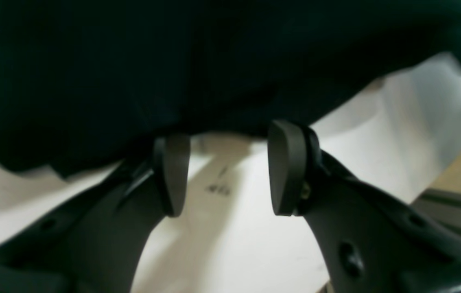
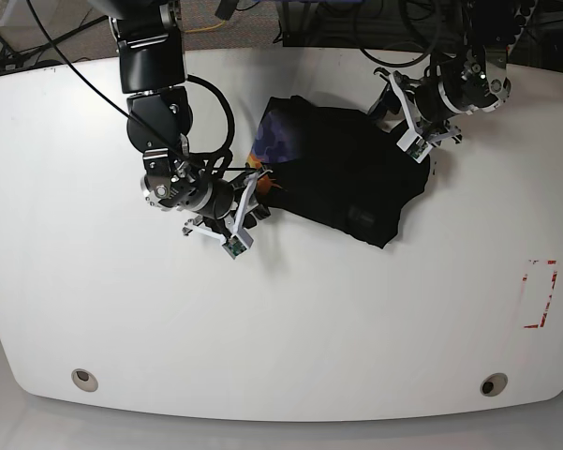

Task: Fold the T-shirt properly
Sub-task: 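Rotate the shirt bundle with both grippers so the sun print faces up, then drag the bundle with the left gripper to the table's side edge, then open both grippers and lift them away from the shirt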

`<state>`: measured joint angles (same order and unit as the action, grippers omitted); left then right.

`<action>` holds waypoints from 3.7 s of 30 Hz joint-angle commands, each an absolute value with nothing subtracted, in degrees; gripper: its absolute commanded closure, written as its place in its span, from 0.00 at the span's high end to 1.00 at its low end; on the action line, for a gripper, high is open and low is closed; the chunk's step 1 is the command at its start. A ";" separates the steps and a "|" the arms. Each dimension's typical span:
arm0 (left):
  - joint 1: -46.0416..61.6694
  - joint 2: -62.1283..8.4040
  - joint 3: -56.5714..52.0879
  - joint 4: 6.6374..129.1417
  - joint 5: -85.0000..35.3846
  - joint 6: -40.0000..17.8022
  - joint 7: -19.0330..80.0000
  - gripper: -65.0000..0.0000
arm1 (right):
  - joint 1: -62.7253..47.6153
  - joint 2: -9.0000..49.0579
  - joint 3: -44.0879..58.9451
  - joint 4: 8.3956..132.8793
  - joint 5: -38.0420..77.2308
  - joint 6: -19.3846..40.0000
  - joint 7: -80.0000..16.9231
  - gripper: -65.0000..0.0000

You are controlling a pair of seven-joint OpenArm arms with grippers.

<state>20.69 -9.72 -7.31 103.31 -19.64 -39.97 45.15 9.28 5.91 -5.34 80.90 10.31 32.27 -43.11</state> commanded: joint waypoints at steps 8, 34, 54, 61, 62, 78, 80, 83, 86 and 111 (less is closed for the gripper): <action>6.37 -12.35 -7.34 87.78 -19.12 -40.00 43.91 0.43 | 6.90 9.01 -6.37 81.10 10.33 33.98 -37.32 0.23; -2.86 -15.52 -6.11 106.95 -10.95 -40.00 49.63 0.44 | -7.43 0.13 -15.69 98.51 9.71 33.71 -41.10 0.23; 5.67 1.01 -1.71 92.53 -2.24 -20.18 35.74 0.70 | -7.78 4.09 -2.95 98.59 10.33 34.24 -41.10 0.23; 5.58 -7.43 -4.97 83.65 -2.51 -20.44 31.08 0.70 | -7.78 4.09 -0.84 102.37 10.33 34.33 -43.65 0.23; 5.58 -8.66 -6.81 83.47 -2.59 -20.53 30.90 0.70 | -7.78 4.09 -0.84 103.08 10.33 34.33 -43.82 0.23; 1.19 -30.29 -26.24 62.46 -2.59 -38.99 28.97 0.69 | -8.66 4.09 -1.01 109.93 10.15 34.33 -45.49 0.23; -0.04 -33.36 -26.33 58.77 -2.59 -40.00 26.77 0.69 | -9.19 4.09 -1.27 111.25 9.89 34.33 -45.49 0.23; -1.45 -37.05 -26.33 54.81 -2.59 -40.00 25.27 0.69 | -9.54 4.09 -1.27 112.57 9.98 34.33 -45.49 0.23; -2.86 -39.34 -26.33 53.58 -2.59 -40.00 25.10 0.69 | -10.42 4.09 -1.19 112.57 9.71 34.33 -45.49 0.23; 8.66 -15.60 -22.73 92.97 -2.15 -29.05 13.32 0.63 | -10.33 5.32 7.52 105.71 -6.73 33.71 -18.33 0.23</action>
<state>6.35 -18.94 -23.79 90.67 -1.06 -34.17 24.18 -10.92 4.89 4.01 107.42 -7.01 34.11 -26.06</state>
